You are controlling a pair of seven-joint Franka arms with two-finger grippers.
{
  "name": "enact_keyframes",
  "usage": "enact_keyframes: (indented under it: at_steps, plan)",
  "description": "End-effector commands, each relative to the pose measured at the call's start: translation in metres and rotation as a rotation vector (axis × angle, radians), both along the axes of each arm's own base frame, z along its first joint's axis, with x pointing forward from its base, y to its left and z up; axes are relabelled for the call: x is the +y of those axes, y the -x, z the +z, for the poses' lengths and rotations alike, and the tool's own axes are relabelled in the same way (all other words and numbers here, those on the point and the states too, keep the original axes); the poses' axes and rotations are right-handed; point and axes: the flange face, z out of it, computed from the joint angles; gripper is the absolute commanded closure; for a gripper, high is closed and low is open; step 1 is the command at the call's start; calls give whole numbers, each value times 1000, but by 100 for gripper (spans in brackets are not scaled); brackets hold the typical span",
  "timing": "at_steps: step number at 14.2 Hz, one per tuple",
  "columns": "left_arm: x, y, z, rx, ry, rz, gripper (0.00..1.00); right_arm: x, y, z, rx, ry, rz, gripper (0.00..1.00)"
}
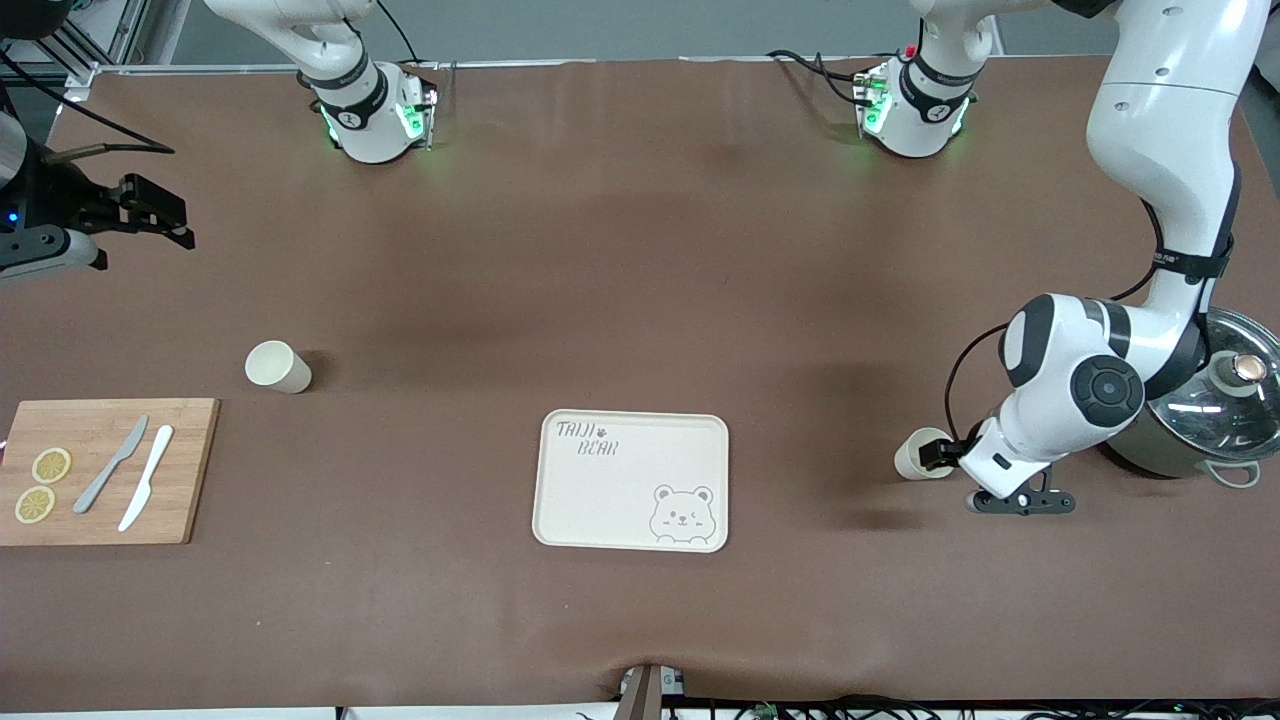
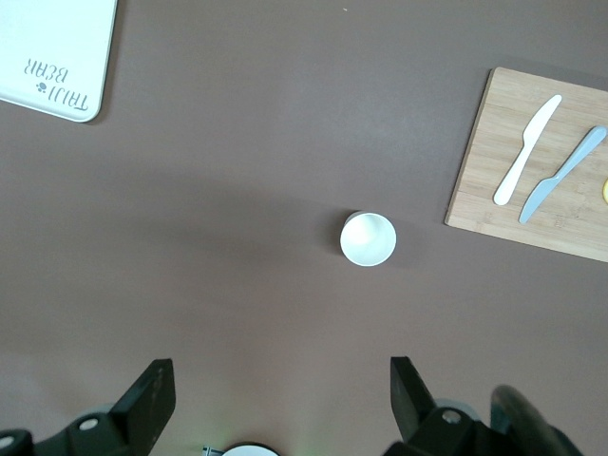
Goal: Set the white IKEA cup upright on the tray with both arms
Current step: 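Lower the left gripper around the cup rim and close it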
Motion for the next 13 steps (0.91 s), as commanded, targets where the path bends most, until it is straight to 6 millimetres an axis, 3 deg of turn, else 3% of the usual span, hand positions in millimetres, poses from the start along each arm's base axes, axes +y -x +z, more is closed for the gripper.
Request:
enact_keyframes:
  at_steps: [1,13]
  plan:
    - [2,3,-1,-14,-20,6,0,3,6,2,-10,-7,-10,0]
    - [5,4,-25,4,-9,11,0,2,4,6,-19,-5,-9,0]
